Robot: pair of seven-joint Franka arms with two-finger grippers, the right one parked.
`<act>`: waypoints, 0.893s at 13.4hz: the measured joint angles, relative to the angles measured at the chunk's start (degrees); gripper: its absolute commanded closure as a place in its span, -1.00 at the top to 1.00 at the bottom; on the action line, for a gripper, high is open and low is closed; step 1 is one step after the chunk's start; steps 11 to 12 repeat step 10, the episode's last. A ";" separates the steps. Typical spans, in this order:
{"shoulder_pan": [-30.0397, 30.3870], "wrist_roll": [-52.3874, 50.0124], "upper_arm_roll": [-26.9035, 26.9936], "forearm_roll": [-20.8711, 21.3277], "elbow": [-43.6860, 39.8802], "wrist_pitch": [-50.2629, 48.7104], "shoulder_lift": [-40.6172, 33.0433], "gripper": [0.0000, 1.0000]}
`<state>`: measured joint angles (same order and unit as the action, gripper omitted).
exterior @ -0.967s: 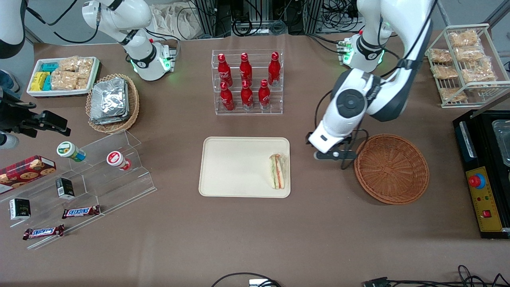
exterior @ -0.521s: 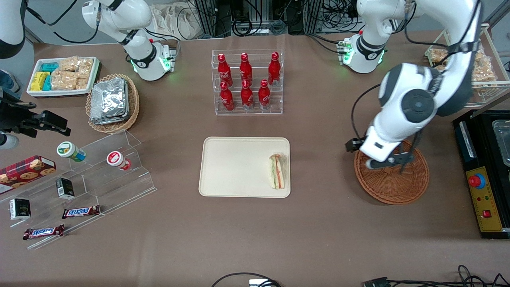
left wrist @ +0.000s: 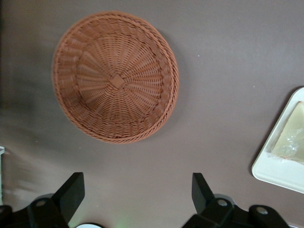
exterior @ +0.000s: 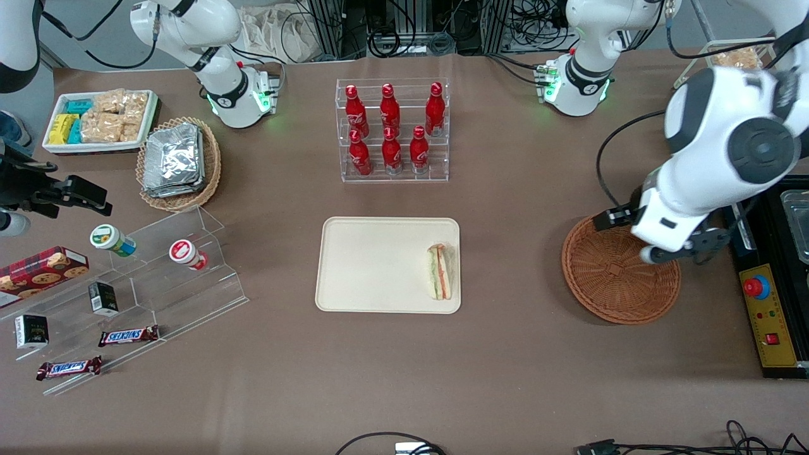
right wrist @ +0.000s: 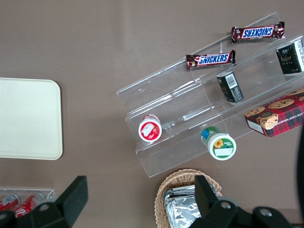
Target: Place sandwich from basket to tray
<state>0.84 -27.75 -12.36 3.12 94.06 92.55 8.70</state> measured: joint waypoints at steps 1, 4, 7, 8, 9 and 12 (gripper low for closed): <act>1.25 0.86 0.00 0.00 -0.98 -0.62 -0.20 1.00; 4.83 5.76 0.05 -0.04 -1.37 -0.67 -0.27 1.00; 5.23 7.00 -0.01 -0.04 -1.42 -0.67 -0.26 1.00; 5.32 7.00 -0.01 -0.04 -1.59 -0.67 -0.23 1.00; 5.70 7.00 -0.01 -0.04 -2.08 -0.67 -0.09 1.00; 6.34 7.01 0.01 -0.04 -2.63 -0.67 0.12 1.00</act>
